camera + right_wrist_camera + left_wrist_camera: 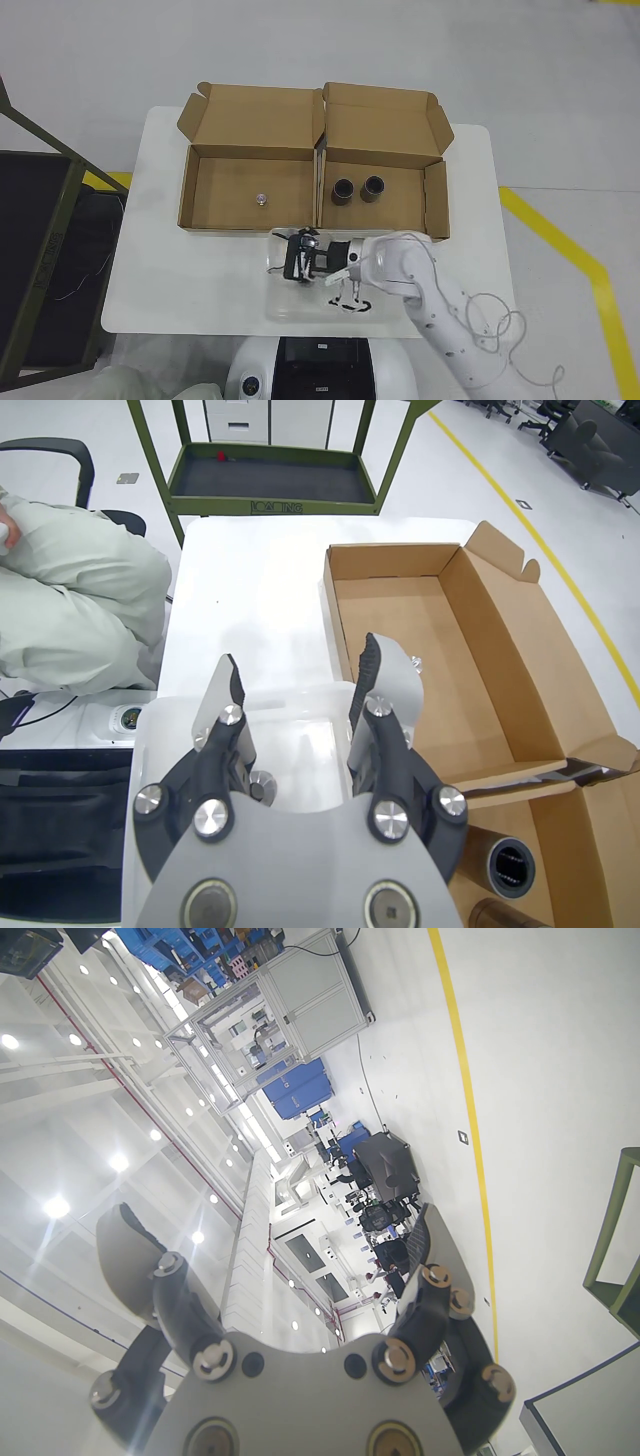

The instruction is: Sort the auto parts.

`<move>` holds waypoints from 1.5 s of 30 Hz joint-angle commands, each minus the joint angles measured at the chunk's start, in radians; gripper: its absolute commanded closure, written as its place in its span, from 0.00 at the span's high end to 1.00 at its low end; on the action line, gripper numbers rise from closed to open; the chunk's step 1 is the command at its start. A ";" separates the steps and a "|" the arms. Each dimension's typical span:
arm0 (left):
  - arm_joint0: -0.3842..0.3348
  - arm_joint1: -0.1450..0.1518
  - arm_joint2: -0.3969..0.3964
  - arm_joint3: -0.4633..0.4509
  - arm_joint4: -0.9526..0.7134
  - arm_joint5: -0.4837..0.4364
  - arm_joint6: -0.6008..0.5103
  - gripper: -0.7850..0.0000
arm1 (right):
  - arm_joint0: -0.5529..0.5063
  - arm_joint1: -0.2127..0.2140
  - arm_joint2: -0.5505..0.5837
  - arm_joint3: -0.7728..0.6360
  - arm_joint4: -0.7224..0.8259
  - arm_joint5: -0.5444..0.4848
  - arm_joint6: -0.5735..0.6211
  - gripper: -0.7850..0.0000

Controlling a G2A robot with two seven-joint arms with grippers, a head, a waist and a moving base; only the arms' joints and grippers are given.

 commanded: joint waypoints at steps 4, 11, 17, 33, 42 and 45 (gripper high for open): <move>0.000 0.000 0.000 0.000 0.000 0.000 0.000 1.00 | -0.033 0.017 0.018 -0.008 -0.033 -0.021 -0.020 0.62; 0.000 0.000 0.000 0.000 0.000 0.000 0.000 1.00 | -0.053 0.037 0.024 -0.023 -0.117 -0.059 -0.036 0.73; 0.000 0.000 0.000 0.000 0.000 0.000 0.000 1.00 | -0.064 0.053 0.019 -0.016 -0.183 -0.075 -0.061 0.72; 0.000 0.000 0.000 0.000 0.000 0.000 0.000 1.00 | -0.042 0.076 0.010 0.071 -0.222 -0.085 -0.032 0.73; 0.000 0.000 0.000 0.000 0.000 0.000 0.000 1.00 | -0.008 0.074 -0.043 0.131 -0.218 -0.071 -0.012 0.70; 0.000 0.000 0.000 0.000 0.000 0.000 0.000 1.00 | 0.005 0.072 -0.062 0.153 -0.213 -0.061 -0.012 0.69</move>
